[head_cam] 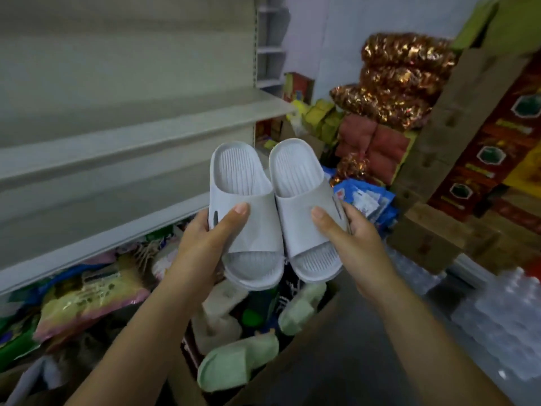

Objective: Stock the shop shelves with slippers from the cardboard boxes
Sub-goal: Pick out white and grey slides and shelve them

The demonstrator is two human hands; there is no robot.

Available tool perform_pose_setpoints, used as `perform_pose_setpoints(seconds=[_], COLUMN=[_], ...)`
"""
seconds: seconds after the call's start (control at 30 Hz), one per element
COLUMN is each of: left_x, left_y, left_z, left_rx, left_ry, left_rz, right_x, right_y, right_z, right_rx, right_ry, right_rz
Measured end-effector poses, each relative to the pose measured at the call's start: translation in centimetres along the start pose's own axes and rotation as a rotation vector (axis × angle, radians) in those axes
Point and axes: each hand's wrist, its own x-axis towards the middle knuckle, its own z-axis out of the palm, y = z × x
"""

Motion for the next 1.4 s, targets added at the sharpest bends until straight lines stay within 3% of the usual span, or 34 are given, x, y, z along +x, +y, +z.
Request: perform_pose_setpoints(seconds=[0.3, 0.67, 0.83, 0.97, 1.23, 1.4], left_x=[8.4, 14.7, 18.3, 21.5, 28.6, 33.0], left_y=[9.0, 19.9, 25.4, 29.8, 35.4, 36.1], left_z=[2.7, 7.1, 7.9, 6.7, 3.9, 2.0], left_rx=[0.083, 0.119, 0.156, 0.215, 0.381, 0.527], left_ry=[0.183, 0.463, 0.468, 0.474, 0.752, 0.875], left_rz=[0.243, 0.488, 0.586, 0.584, 0.536, 0.486], right_x=[13.0, 26.8, 32.4, 36.5, 41.0, 43.5], right_y=[-5.4, -16.9, -22.0, -26.0, -30.4, -31.3], right_z=[-0.1, 0.2, 1.3, 3.5, 8.1, 11.1], right_rx=[0.054, 0.098, 0.120, 0.196, 0.230, 0.171], right_ry=[-0.182, -0.378, -0.375, -0.472, -0.598, -0.539], right_rz=[-0.220, -0.505, -0.489, -0.398, -0.358, -0.377])
